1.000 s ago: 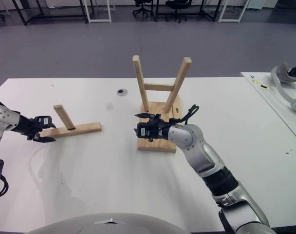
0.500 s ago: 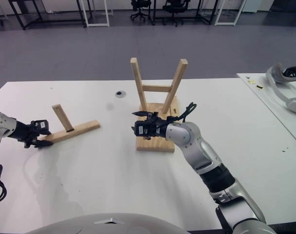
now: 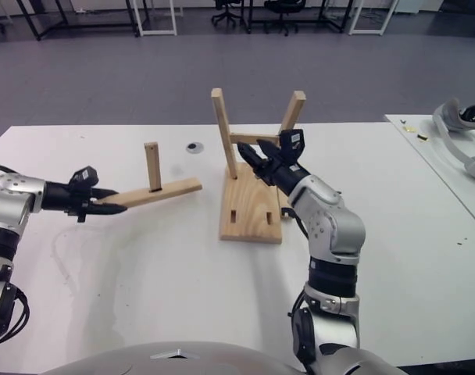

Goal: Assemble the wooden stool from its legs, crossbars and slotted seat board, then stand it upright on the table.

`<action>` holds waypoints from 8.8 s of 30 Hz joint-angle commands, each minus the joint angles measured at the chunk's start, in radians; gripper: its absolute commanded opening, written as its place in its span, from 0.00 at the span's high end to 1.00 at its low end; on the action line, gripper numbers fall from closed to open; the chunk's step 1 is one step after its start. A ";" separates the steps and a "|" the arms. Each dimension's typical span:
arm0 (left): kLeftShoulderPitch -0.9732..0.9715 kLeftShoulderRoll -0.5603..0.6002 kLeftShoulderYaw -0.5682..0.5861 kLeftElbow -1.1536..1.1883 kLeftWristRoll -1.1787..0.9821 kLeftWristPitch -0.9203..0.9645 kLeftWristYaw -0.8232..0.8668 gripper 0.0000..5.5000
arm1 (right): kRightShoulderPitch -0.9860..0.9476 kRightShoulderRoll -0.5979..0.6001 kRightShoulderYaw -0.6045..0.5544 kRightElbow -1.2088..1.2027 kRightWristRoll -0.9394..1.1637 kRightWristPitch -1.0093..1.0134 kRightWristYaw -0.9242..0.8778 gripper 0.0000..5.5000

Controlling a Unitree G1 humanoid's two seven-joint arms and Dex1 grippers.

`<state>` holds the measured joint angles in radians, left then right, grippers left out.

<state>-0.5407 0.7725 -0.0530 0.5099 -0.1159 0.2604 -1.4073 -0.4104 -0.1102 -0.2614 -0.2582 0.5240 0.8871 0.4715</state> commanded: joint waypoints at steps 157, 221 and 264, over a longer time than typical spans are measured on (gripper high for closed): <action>0.325 -0.217 0.192 -0.770 -0.741 0.426 0.433 0.40 | -0.310 -0.662 0.185 0.669 0.031 -0.448 1.101 0.62; 0.370 -0.235 0.206 -0.808 -0.765 0.430 0.470 0.40 | 0.190 -0.606 0.187 0.425 0.063 -0.463 0.978 0.62; 0.471 -0.311 0.213 -0.756 -0.703 0.305 0.604 0.40 | 0.072 -0.463 0.199 0.634 -0.182 -0.442 0.277 0.26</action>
<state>-0.0738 0.4640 0.1495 -0.2682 -0.8413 0.5773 -0.8166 -0.3486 -0.6566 -0.0413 0.4116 0.3150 0.3962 0.8192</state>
